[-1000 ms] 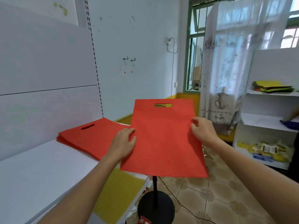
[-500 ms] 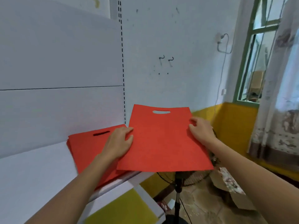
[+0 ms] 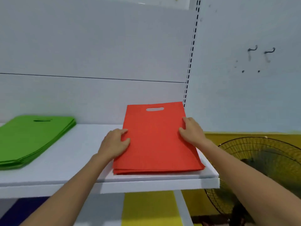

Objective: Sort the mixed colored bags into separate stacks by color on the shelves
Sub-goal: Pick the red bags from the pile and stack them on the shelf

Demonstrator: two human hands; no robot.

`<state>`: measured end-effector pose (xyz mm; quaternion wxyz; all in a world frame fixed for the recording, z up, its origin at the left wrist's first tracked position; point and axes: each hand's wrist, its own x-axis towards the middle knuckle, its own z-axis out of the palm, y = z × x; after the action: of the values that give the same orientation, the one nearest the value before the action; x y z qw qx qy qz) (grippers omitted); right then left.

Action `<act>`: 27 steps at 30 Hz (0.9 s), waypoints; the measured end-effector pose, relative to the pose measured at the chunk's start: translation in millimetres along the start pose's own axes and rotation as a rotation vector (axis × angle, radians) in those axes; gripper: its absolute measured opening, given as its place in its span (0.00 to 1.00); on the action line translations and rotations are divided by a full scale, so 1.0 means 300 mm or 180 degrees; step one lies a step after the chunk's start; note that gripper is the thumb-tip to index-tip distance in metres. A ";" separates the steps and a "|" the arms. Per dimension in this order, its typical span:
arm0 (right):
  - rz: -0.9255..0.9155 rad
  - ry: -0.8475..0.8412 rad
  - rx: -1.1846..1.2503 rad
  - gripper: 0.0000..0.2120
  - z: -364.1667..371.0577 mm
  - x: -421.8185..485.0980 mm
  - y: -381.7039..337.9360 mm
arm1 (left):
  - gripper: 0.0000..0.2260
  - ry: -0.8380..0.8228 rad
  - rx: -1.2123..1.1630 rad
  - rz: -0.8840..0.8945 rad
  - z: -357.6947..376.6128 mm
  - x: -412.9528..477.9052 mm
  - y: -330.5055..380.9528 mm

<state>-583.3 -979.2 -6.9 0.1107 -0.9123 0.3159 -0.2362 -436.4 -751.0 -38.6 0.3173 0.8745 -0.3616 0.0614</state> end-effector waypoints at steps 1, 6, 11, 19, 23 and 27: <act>0.0019 -0.0222 -0.0089 0.17 0.038 0.004 0.012 | 0.20 -0.0192 0.0125 -0.0124 0.014 -0.012 -0.007; 0.0585 -0.0868 -0.0431 0.18 0.158 0.011 0.044 | 0.21 -0.0337 0.0295 -0.0464 0.039 -0.023 -0.014; 0.0537 -0.0800 -0.0102 0.13 0.148 0.032 0.059 | 0.20 -0.0387 0.0478 -0.0311 0.057 0.004 0.003; 0.0392 -0.0123 -0.0306 0.16 0.091 0.033 -0.094 | 0.17 0.0082 0.0261 -0.0374 -0.070 0.005 -0.110; -0.0216 -0.0048 0.0138 0.21 0.126 0.046 -0.408 | 0.16 0.0422 0.0322 -0.0559 -0.288 -0.062 -0.311; -0.0973 -0.0233 0.0597 0.23 0.243 -0.011 -0.873 | 0.17 0.0708 0.0551 -0.0828 -0.571 -0.213 -0.550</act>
<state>-411.8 -769.9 20.9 0.1695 -0.9433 0.1459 -0.2452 -351.5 -521.8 -8.8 0.2842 0.9257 -0.2017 0.1471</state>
